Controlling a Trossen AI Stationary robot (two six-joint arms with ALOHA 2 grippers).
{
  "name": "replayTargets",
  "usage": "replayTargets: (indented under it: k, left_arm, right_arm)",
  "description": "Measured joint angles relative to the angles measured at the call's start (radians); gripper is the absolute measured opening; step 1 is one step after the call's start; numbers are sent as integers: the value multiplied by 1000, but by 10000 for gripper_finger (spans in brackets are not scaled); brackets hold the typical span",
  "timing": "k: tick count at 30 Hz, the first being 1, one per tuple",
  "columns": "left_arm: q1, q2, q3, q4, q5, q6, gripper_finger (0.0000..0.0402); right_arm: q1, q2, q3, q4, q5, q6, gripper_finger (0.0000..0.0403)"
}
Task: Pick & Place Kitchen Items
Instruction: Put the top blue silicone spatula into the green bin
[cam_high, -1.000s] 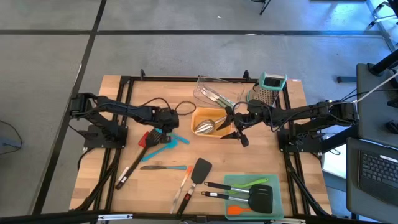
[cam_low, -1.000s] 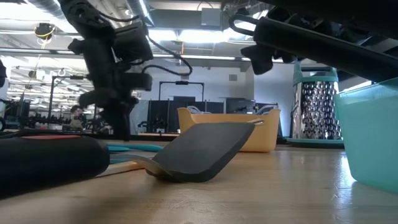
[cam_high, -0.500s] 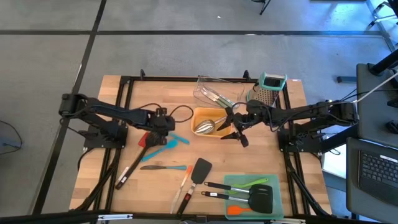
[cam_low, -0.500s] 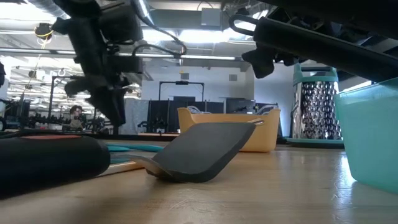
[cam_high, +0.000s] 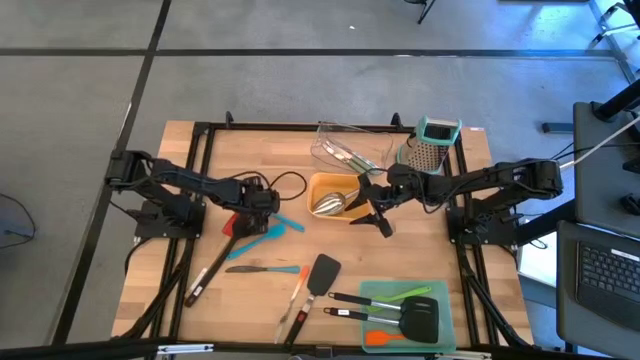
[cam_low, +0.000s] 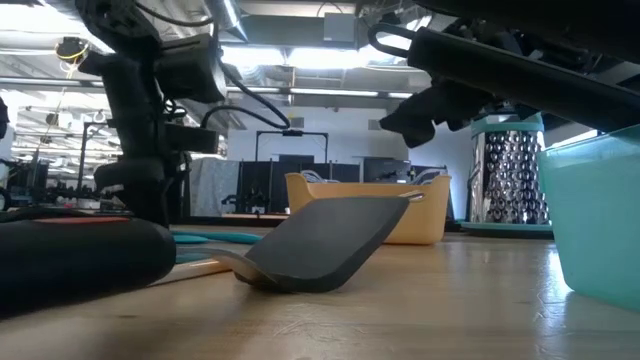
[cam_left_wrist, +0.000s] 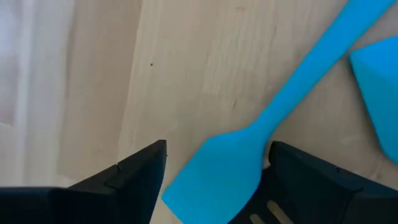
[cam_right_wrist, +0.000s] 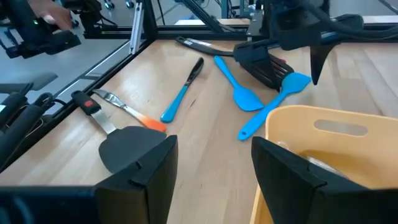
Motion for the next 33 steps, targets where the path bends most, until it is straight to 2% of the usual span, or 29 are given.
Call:
replayTargets:
  k: [4,12,19,25,33]
  left_arm:
    - [19,1,-9,11,49,-11,272]
    - [51,2,-11,27,147,15,169]
    - [83,2,-11,33,201,21,106]
    - [102,2,-8,39,245,-1,80]
    - [154,8,20,24,370,-7,64]
  right_arm:
    - [5,0,0,11,0,1,206]
    - [37,0,0,93,-8,35,206]
    - [44,0,15,111,-11,83,206]
    - [46,0,68,14,-11,82,207]
    - [84,50,176,-114,-1,28,207]
